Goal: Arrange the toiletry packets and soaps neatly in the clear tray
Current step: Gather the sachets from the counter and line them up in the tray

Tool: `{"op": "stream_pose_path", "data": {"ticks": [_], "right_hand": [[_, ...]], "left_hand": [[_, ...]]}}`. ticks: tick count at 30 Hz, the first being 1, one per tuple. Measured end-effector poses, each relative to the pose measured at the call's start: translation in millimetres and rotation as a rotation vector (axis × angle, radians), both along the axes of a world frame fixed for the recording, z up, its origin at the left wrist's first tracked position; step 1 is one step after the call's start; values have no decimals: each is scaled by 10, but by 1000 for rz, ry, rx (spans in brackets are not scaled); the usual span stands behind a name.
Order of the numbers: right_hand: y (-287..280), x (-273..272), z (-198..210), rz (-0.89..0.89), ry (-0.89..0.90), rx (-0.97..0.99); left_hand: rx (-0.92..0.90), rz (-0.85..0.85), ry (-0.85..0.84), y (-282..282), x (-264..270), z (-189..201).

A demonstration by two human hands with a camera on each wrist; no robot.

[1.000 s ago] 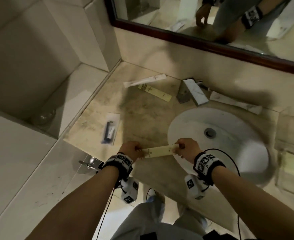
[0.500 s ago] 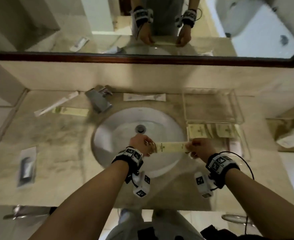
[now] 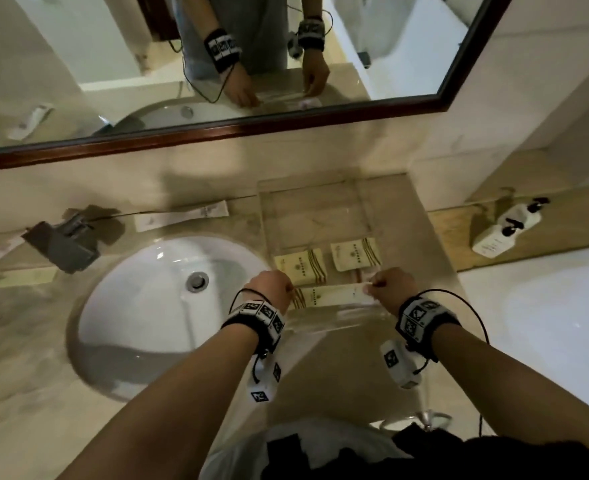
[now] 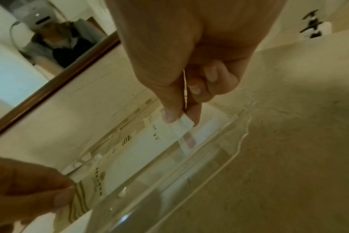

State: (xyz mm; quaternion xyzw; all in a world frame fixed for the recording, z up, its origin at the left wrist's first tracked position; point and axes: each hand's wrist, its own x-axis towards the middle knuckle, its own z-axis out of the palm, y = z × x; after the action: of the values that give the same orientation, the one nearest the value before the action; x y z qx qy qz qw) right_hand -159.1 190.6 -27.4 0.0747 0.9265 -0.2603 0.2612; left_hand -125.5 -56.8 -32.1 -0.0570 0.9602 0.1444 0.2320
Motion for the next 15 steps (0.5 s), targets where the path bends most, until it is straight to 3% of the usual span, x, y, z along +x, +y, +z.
{"op": "stream_pose_path", "data": {"ticks": [8,15], "right_hand": [[-174,-164,-93,235,-75,183],[-196,-145,-64,363,-15,213]], "left_hand": [[-288,-194,91,67,90,-118],[-353,-203,106,158,111,-112]]}}
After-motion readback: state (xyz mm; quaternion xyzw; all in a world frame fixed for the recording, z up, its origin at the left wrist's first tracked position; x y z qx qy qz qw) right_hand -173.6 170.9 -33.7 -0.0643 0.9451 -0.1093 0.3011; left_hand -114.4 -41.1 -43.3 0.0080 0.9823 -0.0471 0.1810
